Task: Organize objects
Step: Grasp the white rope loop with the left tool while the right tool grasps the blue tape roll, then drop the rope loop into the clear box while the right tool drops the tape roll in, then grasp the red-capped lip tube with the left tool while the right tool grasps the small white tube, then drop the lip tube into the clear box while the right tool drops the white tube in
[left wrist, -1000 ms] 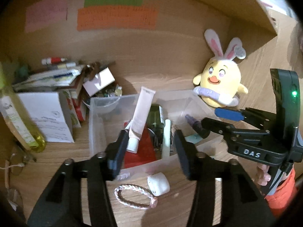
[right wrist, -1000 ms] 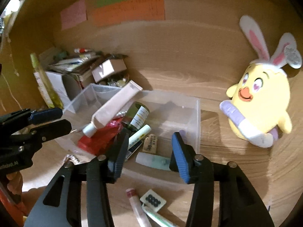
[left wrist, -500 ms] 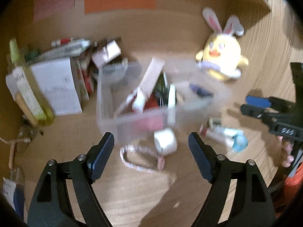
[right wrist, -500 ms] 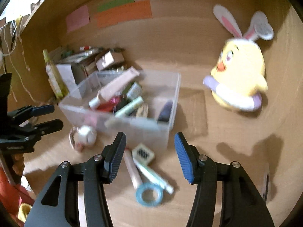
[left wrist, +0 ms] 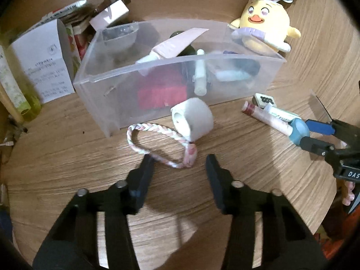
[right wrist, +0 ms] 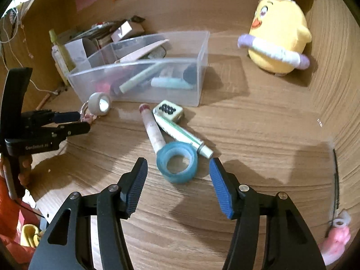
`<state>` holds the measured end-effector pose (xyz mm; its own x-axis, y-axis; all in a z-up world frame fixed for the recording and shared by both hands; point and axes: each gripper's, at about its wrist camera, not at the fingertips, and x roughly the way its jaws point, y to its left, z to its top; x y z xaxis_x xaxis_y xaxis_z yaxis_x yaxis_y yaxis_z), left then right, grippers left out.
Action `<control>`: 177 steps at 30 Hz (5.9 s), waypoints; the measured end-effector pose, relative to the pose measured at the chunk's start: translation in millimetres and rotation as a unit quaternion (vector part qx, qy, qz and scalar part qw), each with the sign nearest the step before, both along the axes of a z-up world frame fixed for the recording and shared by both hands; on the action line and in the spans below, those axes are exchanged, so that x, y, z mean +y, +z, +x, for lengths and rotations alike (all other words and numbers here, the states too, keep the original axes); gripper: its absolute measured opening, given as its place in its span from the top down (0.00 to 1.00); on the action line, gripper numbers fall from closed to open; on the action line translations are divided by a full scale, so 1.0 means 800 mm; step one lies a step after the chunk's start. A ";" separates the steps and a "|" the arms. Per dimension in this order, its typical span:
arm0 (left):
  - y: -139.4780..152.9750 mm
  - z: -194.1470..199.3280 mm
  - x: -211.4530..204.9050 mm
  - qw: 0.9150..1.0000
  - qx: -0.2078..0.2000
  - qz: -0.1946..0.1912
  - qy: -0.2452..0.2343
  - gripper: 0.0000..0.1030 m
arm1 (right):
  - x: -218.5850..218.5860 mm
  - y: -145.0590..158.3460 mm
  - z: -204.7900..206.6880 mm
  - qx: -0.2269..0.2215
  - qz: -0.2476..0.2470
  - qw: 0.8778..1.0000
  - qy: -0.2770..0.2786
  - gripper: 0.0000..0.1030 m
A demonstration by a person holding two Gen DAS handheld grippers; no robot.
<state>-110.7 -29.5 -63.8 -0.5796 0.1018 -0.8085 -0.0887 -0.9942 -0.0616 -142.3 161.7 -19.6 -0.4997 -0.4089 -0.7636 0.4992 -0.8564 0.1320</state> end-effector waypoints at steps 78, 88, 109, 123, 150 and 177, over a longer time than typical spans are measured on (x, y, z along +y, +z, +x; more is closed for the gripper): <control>0.078 -0.076 -0.037 0.991 0.086 0.097 0.026 0.70 | -0.138 0.058 -0.137 0.046 -0.006 0.999 0.026 0.52; 0.107 -0.045 -0.029 0.988 0.126 0.080 0.037 0.25 | -0.125 0.084 -0.113 0.072 -0.009 0.997 0.026 0.35; 0.017 0.022 0.037 0.998 0.026 0.051 0.019 0.09 | -0.029 0.018 -0.049 0.018 0.032 0.999 0.037 0.22; 0.005 0.027 0.046 0.999 -0.003 0.044 0.001 0.77 | -0.044 -0.009 -0.029 0.011 0.061 0.995 0.080 0.77; 0.091 0.047 0.017 0.989 0.130 0.068 0.024 0.86 | -0.053 0.091 0.009 0.092 -0.052 0.992 0.076 0.86; 0.091 -0.074 -0.041 0.991 0.105 0.052 0.069 0.86 | -0.126 0.070 -0.128 0.042 -0.042 0.997 0.052 0.86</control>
